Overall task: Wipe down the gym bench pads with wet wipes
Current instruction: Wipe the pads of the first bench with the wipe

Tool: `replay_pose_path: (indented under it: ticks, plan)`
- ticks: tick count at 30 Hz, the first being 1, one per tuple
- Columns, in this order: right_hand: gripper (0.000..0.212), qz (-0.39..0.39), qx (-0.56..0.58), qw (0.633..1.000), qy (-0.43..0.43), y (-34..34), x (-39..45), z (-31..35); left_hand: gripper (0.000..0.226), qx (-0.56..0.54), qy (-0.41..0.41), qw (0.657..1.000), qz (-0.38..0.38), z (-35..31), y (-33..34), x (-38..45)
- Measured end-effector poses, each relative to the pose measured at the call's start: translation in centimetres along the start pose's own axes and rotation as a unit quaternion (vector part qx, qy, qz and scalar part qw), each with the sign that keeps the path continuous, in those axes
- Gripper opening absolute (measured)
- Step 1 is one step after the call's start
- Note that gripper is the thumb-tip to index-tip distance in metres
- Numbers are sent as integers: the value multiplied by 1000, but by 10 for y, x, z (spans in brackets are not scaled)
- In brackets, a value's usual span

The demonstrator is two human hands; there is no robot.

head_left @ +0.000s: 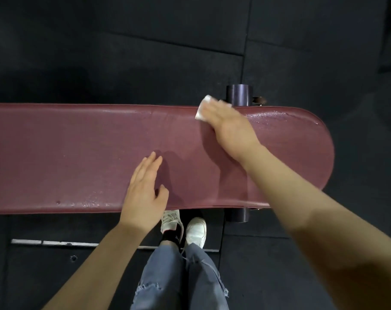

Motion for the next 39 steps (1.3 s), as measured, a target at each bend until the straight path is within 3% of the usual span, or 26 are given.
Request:
replay_pose_path:
  ticks: [3,9,14,18,22,25,29,31,36,39]
  plan:
    - [53,-49,19,996,70,10,-20,9,67,4,-4,1000,-2,-5,0,-1]
    - [83,42,32,998,14,47,-187,57,68,39,24,998,32,-19,7,-1]
    - [62,-34,37,999,7,33,-107,33,69,31,15,999,14,-27,22,5]
    - [67,-37,-18,997,61,12,-41,15,69,35,15,999,-1,-31,30,5]
    - [68,-12,6,997,76,26,-86,32,69,50,38,998,2,-39,32,4]
    - [47,-47,42,994,95,41,-132,50,69,59,60,996,9,-42,37,5]
    - [19,-145,6,985,97,51,-148,58,70,77,71,995,1,-41,40,6]
    - [6,-153,-7,982,115,52,-150,56,70,91,82,992,4,-39,41,5]
    - [19,-106,-50,970,215,59,-188,60,71,127,136,981,48,-45,43,3]
    - [10,-112,-18,959,258,50,-178,60,73,143,140,978,64,-46,45,5]
Point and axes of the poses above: each hand's wrist, its own x-axis towards the middle knuckle, its own y-axis out of the palm, z = x × y, the point moved 1 cm from there along x, towards the middle knuckle, and after that the axes turned 2 degrees about -z, right-handed, at the moved point
